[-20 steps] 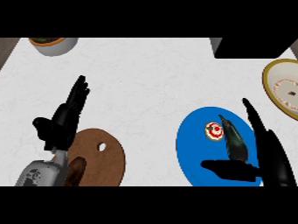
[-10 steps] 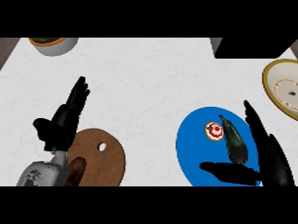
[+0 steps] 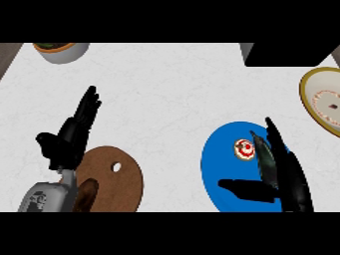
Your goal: Pick the cupcake from the plate and place it in the bowl
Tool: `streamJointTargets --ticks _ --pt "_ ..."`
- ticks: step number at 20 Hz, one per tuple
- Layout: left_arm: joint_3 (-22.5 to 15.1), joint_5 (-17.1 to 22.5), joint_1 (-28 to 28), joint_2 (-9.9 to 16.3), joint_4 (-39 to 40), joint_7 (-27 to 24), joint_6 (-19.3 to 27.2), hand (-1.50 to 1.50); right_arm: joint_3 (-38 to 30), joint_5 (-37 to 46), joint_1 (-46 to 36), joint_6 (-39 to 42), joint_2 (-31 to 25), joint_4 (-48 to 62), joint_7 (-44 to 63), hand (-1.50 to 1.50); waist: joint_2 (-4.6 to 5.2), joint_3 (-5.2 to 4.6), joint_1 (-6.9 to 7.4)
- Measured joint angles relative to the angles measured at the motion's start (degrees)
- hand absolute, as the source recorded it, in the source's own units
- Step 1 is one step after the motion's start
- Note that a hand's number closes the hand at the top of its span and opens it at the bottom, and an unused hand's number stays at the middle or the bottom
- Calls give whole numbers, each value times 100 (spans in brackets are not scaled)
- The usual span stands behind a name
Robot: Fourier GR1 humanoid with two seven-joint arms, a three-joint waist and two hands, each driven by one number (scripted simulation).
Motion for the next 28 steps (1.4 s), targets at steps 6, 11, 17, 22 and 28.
streamJointTargets --ticks 6,11,17,22,28 --pt "98 -52 -1 -60 -79 94 -120 0 -166 -52 -209 -89 84 522 -326 -150 0 0 3" --pt "96 -106 61 -138 -56 24 -130 0 -288 245 -198 -163 -72 942 -416 -150 0 0 4" --pt "145 -174 42 -186 -42 18 -150 0 -246 632 -379 -241 -47 1486 -414 -150 -8 -12 3" --pt "156 -195 -5 -216 -95 86 -191 0 -276 609 -622 -122 -79 1882 -718 150 -45 -61 -4" --pt "195 -199 3 -187 -175 143 -230 0 87 1077 -818 15 -188 2040 -912 150 -63 -73 -1"
